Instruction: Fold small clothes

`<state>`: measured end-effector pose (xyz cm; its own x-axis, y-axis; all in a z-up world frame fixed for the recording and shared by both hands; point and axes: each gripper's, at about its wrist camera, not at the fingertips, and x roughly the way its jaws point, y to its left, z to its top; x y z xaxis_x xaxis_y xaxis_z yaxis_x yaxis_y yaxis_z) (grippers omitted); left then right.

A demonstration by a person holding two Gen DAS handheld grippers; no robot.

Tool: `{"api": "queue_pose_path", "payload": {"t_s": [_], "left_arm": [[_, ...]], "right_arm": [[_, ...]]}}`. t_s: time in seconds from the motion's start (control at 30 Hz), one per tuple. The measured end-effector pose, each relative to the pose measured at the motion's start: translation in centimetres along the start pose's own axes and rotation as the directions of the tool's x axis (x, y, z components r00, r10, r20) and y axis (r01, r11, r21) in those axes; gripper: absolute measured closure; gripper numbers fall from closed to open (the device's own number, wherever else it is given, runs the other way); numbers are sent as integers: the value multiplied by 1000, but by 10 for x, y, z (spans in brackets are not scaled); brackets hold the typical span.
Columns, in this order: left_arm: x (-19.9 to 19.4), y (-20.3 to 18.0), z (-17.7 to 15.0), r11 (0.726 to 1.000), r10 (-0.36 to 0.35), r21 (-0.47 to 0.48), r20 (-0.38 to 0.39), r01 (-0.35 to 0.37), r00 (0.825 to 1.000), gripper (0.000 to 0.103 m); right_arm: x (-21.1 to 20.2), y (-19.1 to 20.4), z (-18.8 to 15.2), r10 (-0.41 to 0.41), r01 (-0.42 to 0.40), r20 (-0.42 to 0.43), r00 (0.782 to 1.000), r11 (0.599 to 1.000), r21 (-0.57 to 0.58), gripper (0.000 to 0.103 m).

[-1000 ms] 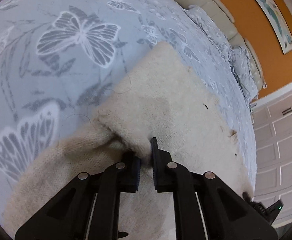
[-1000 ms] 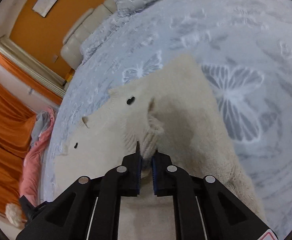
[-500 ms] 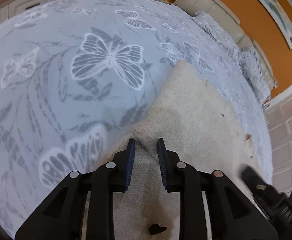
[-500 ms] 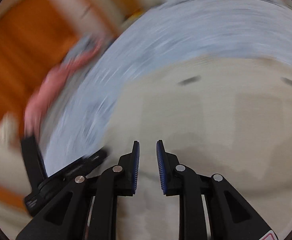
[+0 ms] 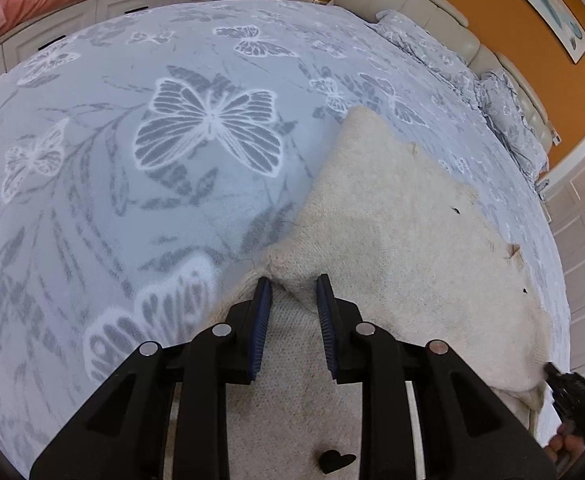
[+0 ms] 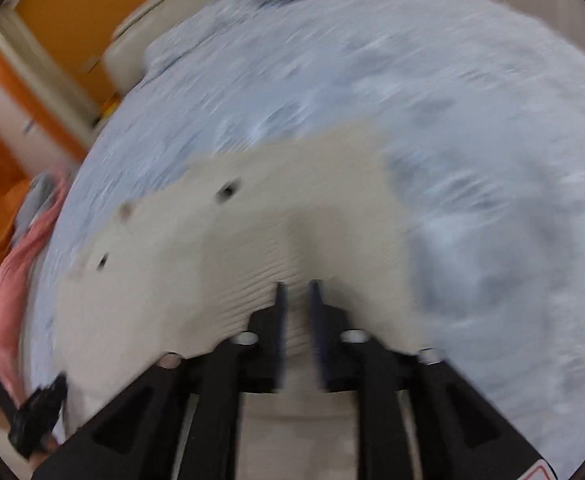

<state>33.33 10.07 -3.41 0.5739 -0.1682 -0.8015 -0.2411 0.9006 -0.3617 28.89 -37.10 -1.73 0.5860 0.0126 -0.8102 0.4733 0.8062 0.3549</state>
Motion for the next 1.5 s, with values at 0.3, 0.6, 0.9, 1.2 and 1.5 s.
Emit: {"api": "queue_pose_path", "payload": {"t_s": [0.3,0.6,0.9,1.2,1.5], "left_arm": [[1,-1,8,998,37,-44,-51,-39,998,79],[4,-10,9,997,80,25,-66,-78,995,79],[-75,32,-27,999,-13,32,-120,17,993,33],[-142,102,-152,997,-15,-83,-237,-5,971,17],[-127,69,-149,999,-15,30,-301,25,953,74]], "right_arm": [[-10,35,-8,128,-131,-28,991,982,-136,93],[20,-5,6,17,-26,-69,997,992,-121,91],[-129,-61,-65,16,-18,-14,1000,996,-83,41],[-167,-146,-241,131,-63,-332,934,976,210,40],[-149,-115,-230,189,-131,-274,943,967,217,91]]}}
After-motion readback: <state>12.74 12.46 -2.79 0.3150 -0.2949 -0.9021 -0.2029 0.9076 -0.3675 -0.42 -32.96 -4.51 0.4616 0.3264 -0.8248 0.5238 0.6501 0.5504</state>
